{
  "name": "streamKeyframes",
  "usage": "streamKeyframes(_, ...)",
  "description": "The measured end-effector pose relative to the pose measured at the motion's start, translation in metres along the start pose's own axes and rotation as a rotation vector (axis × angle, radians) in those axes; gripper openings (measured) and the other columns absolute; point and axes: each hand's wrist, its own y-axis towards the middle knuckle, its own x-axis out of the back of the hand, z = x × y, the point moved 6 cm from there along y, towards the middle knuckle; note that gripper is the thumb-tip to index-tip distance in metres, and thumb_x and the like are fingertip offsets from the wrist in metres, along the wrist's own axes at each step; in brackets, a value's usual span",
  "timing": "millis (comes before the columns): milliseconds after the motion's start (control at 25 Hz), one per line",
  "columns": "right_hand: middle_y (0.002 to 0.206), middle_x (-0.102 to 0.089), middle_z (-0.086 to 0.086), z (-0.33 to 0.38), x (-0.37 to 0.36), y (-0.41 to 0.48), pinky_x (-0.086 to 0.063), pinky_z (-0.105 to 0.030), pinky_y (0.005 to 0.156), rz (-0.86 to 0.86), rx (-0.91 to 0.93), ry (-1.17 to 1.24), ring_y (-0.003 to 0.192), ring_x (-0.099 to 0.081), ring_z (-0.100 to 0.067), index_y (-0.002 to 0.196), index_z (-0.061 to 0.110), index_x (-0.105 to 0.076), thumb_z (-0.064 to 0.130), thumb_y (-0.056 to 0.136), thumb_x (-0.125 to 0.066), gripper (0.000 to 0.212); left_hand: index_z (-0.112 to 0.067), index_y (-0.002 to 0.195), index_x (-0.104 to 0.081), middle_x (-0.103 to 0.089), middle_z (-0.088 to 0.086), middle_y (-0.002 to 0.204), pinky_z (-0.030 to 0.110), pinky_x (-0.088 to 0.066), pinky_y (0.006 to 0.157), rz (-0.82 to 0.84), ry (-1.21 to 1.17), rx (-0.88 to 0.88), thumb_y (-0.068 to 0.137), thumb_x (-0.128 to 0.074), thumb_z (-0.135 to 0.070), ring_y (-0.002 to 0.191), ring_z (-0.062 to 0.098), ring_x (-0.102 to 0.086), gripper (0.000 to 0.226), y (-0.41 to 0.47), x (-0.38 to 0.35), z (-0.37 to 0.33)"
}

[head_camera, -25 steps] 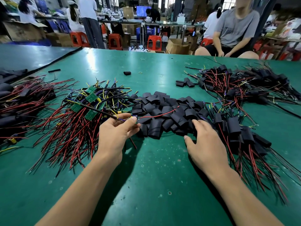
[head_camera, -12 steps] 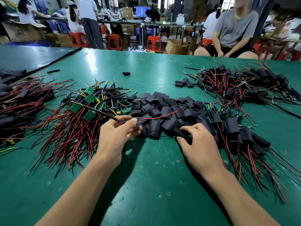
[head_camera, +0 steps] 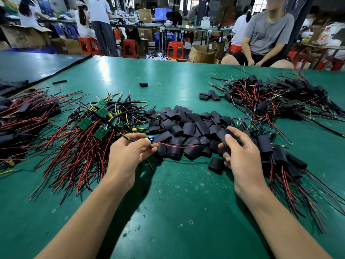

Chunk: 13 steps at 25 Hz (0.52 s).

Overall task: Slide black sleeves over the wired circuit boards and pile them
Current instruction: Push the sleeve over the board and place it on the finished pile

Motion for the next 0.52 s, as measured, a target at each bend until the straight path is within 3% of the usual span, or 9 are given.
streamKeyframes(120, 0.075, -0.061, 0.001, -0.009, -0.002, 0.002, -0.031, -0.017, 0.04, 0.06, -0.141, 0.14, 0.045, -0.039, -0.005, 0.112, 0.019, -0.07, 0.022, 0.092, -0.07, 0.02, 0.0, 0.096, -0.057, -0.061, 0.027, 0.094, 0.027, -0.061, 0.065, -0.016, -0.001, 0.003, 0.087, -0.057, 0.015, 0.073, 0.03, -0.074, 0.017, 0.001, 0.001, 0.0)
streamKeyframes(320, 0.073, -0.065, 0.009, -0.009, -0.006, 0.0, -0.03, -0.016, 0.042, 0.12, -0.147, 0.111, 0.047, -0.036, -0.006, 0.101, 0.017, -0.076, 0.021, 0.083, -0.078, 0.019, 0.001, 0.099, -0.057, -0.059, 0.026, 0.094, 0.029, -0.062, 0.069, -0.036, -0.009, -0.005, 0.087, -0.057, 0.015, 0.075, 0.031, -0.074, 0.018, 0.002, 0.004, -0.001)
streamKeyframes(400, 0.068, -0.063, 0.005, -0.008, -0.011, -0.002, -0.025, -0.019, 0.043, 0.178, -0.169, 0.137, 0.046, -0.034, -0.008, 0.088, 0.017, -0.079, 0.022, 0.084, -0.076, 0.007, 0.0, 0.096, -0.057, -0.06, 0.026, 0.092, 0.028, -0.062, 0.066, -0.038, -0.019, -0.004, 0.087, -0.057, 0.014, 0.075, 0.03, -0.075, 0.017, 0.002, 0.004, -0.002)
streamKeyframes(520, 0.067, -0.059, 0.0, -0.006, -0.02, -0.007, -0.023, -0.019, 0.042, 0.274, -0.225, 0.188, 0.045, -0.032, -0.008, 0.068, 0.021, -0.075, 0.025, 0.085, -0.073, 0.018, -0.001, 0.093, -0.057, -0.06, 0.027, 0.093, 0.026, -0.06, 0.062, -0.046, -0.041, -0.002, 0.086, -0.058, 0.014, 0.077, 0.032, -0.075, 0.016, 0.002, 0.005, -0.003)
